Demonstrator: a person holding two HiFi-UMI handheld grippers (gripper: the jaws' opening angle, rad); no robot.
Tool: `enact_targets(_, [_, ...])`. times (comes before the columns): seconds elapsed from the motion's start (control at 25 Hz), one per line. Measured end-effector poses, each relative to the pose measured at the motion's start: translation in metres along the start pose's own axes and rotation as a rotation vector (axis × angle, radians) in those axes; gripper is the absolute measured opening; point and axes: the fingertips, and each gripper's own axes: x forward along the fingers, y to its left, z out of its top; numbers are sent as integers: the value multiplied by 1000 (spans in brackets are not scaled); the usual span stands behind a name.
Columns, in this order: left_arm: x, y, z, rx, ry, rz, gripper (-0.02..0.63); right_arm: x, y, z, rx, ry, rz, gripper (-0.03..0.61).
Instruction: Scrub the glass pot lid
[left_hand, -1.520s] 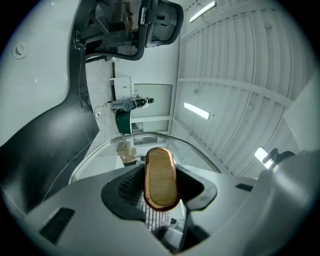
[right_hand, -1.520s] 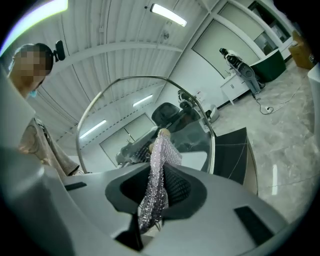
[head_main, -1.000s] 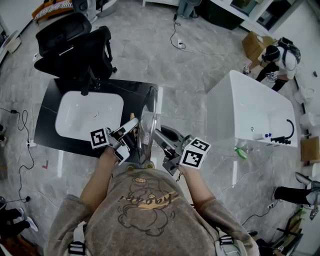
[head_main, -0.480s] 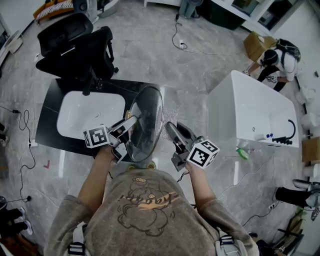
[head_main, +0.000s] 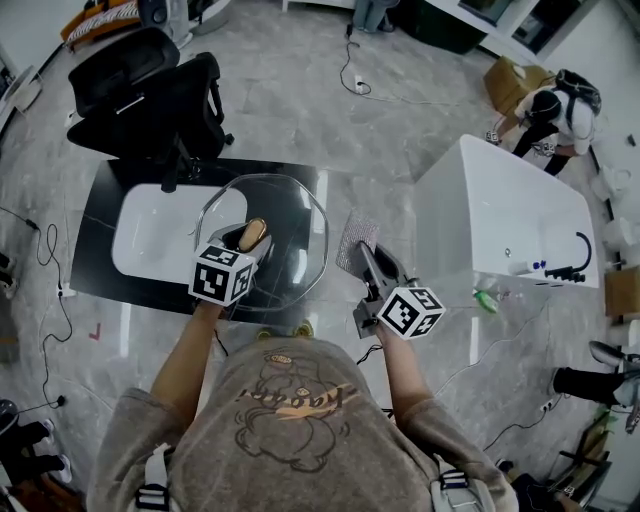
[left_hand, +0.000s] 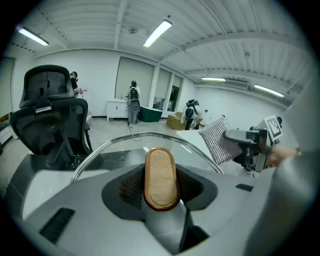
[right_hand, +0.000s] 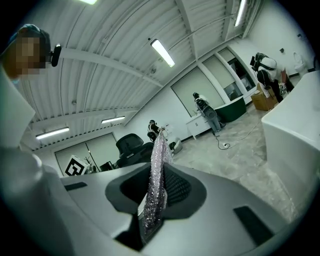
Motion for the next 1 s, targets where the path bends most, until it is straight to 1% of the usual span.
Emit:
enact_targets(0.16, [12,4,-12,-23,24,-12,179,3,9,-4,-4,6,20,80])
enact_targets(0.32, [30,6,-32,-17,62,-4,179,7,20,-10,-20,19,43,80])
enact_targets(0.52, [53,7,-59,-55,114,-3,179,8,26,-17,-17,35,58,80])
enact_targets(0.76, [81,8,-80,-28,182,24,179,8,30,-26,-9,51,68,80])
enact_targets(1.0, [99,11,-95,-7,225,38,179,17,34,-37,2,79,90,80])
